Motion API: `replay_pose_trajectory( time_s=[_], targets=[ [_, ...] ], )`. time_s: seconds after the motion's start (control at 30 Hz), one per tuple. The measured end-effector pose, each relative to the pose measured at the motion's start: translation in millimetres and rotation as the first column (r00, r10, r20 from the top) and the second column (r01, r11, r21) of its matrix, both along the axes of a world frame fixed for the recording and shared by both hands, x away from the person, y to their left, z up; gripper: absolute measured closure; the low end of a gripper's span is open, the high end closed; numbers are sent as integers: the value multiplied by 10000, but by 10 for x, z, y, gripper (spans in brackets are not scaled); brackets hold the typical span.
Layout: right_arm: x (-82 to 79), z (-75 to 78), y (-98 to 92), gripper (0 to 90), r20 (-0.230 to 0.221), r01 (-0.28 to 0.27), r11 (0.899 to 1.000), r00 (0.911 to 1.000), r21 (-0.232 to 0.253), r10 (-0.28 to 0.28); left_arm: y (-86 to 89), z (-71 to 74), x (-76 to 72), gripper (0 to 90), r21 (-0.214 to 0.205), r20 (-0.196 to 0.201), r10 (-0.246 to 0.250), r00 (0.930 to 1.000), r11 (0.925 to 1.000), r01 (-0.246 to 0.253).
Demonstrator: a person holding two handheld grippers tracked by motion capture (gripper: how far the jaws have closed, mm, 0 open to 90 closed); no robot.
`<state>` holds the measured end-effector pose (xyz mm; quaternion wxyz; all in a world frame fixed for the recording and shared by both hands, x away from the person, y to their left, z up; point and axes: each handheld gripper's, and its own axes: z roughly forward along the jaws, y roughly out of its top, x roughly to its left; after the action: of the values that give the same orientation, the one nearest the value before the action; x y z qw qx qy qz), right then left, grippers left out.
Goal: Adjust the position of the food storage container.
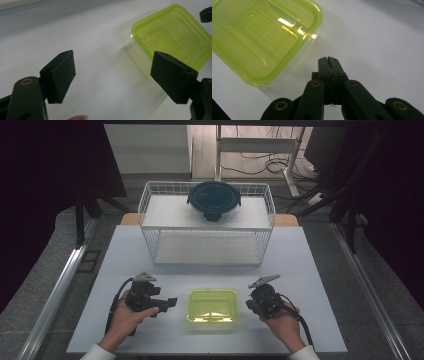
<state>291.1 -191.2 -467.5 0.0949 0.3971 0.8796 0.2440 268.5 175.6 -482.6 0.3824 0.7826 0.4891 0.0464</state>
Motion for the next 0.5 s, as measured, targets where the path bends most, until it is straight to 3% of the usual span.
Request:
replay_pose_trajectory(
  time_s=[0.2, 0.3, 0.33, 0.4, 0.43, 0.5],
  targets=[
    [-53, 80, -172, 887, 165, 280, 9971, 9994, 714, -293, -1, 0, 1, 195, 24, 15, -25, 10000, 10000, 24],
    [-60, 100, -266, 855, -21, 430, 9908, 9991, 1284, -431, -1, 0, 0, 195, 10, 18, -8, 10000, 10000, 8],
    [-58, 99, -286, 806, -44, 496, 9880, 9988, 1461, -495, -2, 0, -1, 195, 0, 25, 1, 10000, 10000, -1],
    [-53, 94, -330, 562, -14, 794, 9761, 9967, 2022, -807, 0, 1, -1, 195, 13, 27, -7, 10000, 10000, 7],
    [-49, 97, -345, 450, 79, 1224, 9678, 9918, 2200, -1272, 2, 2, -1, 194, 7, 21, -8, 10000, 10000, 8],
    [-33, 102, -367, 348, -71, 1491, 9566, 9883, 2503, -1522, 4, 1, 0, 194, -11, 40, 2, 10000, 10000, -1]
  ],
)
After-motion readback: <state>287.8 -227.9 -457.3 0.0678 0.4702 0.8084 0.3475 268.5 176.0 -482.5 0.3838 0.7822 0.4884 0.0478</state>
